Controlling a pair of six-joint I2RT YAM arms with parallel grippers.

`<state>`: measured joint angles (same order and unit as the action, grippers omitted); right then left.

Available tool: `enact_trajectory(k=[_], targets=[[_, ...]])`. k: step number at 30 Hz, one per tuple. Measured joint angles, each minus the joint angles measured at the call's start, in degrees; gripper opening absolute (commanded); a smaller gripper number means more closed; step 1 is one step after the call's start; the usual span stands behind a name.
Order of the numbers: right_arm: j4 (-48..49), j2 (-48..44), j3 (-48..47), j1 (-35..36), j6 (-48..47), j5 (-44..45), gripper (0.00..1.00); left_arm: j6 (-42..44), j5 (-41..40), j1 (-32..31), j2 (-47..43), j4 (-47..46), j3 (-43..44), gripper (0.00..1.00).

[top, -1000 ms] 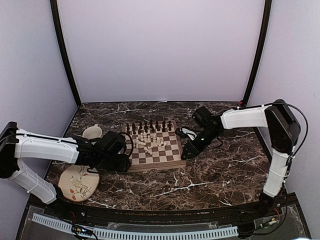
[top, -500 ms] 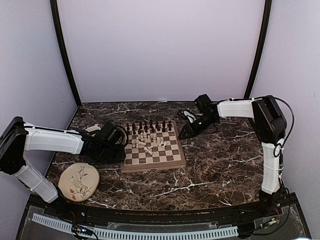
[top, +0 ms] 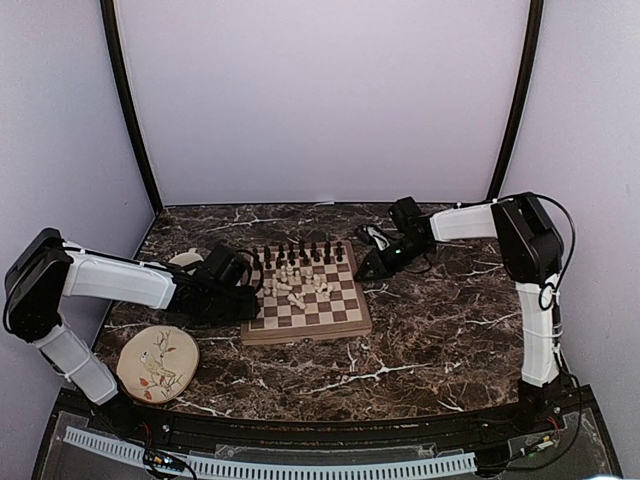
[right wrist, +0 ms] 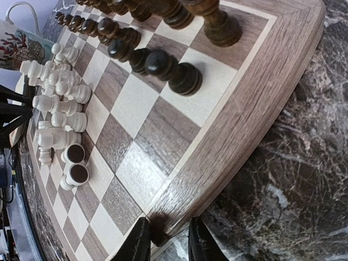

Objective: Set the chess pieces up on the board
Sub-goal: Move the chessboard to the center of the board.

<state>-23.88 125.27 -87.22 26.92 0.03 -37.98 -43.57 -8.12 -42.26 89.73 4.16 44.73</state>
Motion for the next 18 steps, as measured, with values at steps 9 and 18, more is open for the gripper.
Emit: enact_trajectory(k=[9,18], targets=[[2.49,-2.08,4.46,0.02,-0.35,-1.31,0.24,1.01,0.76,0.04,-0.2,0.13,0.11,0.19],[2.1,-2.08,4.26,0.02,-0.74,-1.2,0.24,0.76,-6.05,0.39,-10.8,7.06,-2.29,0.39]])
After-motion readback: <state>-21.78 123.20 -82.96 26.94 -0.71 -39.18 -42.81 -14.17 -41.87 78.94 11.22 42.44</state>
